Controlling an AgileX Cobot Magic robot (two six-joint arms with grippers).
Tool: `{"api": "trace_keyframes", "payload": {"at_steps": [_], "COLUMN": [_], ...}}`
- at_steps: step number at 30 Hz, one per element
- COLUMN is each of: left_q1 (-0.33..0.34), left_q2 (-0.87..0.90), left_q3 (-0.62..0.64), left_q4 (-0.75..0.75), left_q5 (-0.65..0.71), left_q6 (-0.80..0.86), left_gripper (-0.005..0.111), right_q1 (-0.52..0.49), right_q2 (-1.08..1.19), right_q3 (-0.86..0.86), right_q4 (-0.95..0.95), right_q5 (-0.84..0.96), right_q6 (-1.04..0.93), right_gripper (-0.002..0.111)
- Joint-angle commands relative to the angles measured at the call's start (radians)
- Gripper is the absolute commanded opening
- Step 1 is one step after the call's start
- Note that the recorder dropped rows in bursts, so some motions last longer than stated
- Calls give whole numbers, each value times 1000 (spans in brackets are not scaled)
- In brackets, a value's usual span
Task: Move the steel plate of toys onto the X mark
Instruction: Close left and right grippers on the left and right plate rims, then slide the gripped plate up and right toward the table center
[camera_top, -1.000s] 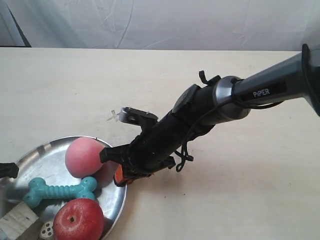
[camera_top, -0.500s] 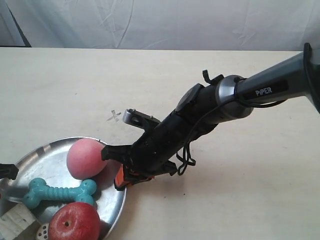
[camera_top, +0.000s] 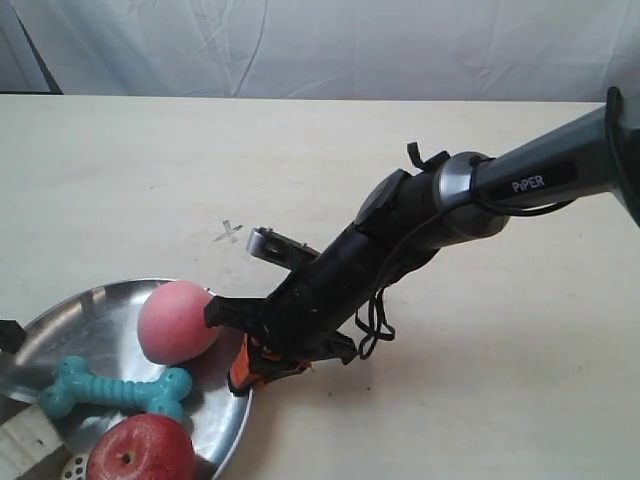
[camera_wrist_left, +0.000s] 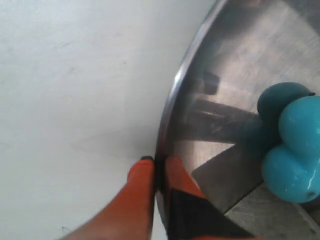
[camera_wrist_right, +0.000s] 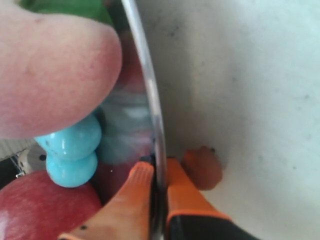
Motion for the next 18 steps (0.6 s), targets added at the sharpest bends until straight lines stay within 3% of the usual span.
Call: {"api": "trace_keyframes", "payload": {"at_steps": [1,10,18], "left_q1": [-20,-23,-115], "left_q2": [-2,15,220], "left_q3": [-53,-246,-542], "left_q4": [-306,-377,-387], "left_q5": [170,220,284], "left_q6": [16,32,-5], "left_gripper": [0,0,0], "right_q1": [-18,-132,-215], "right_q2": [-5,-5,11], "right_q3": [-16,-46,-261], "right_q4": [171,179,56], "right_q5": [130,157,112], "right_q6": [-10,-10,124], "right_gripper": [-1,-1,-1]}}
